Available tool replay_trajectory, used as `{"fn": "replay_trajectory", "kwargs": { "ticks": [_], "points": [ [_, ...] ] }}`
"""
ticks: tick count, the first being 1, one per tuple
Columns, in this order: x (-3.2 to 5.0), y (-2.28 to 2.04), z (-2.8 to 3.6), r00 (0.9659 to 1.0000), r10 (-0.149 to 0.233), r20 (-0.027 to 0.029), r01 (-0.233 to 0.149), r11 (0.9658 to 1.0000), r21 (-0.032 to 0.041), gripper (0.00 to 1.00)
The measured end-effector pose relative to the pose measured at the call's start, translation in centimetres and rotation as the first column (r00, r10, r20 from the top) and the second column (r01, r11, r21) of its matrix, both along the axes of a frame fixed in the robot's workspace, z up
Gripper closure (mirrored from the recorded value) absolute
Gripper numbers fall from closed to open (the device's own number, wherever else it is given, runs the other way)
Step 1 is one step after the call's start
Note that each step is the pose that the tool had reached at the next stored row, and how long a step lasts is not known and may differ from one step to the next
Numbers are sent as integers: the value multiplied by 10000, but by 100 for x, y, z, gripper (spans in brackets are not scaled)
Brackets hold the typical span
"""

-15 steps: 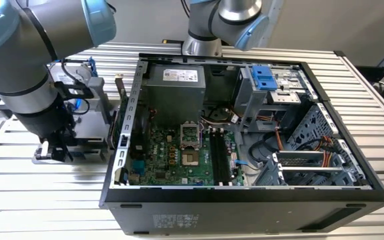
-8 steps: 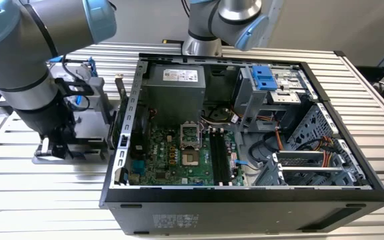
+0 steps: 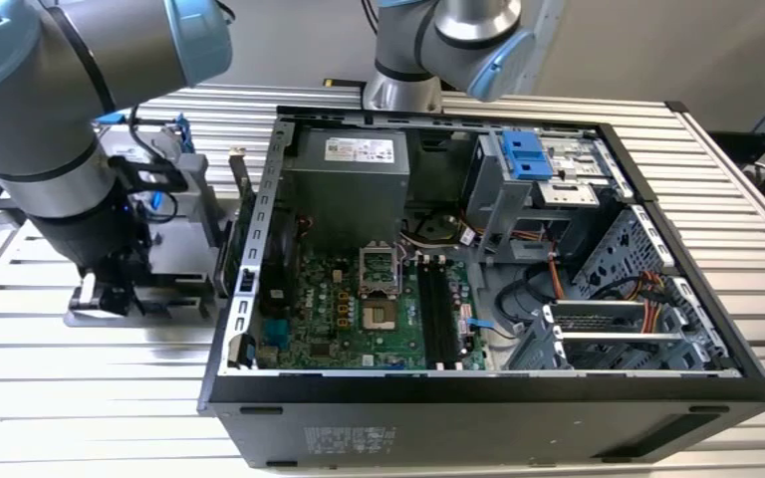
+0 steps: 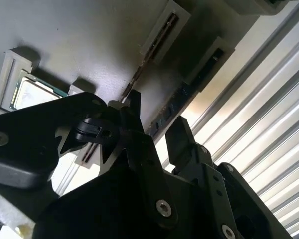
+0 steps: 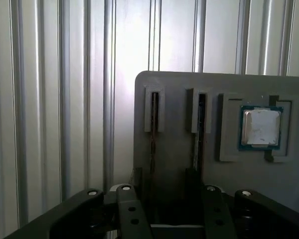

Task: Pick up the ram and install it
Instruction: 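Pick up the ram and move it above insertion slot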

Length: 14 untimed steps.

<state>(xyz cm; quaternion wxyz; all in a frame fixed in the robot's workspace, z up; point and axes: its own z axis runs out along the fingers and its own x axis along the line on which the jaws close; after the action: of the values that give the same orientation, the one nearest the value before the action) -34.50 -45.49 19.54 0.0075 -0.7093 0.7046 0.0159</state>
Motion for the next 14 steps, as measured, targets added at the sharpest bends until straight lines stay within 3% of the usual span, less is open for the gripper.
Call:
{"fn": "replay_trajectory", "kwargs": {
  "ticks": [7, 14],
  "points": [
    [1, -92, 0, 10000, -85, 0, 85, 10000, -2, 0],
    [0, -107, 0, 10000, -86, 0, 86, 10000, 0, 0]
  ]
}}
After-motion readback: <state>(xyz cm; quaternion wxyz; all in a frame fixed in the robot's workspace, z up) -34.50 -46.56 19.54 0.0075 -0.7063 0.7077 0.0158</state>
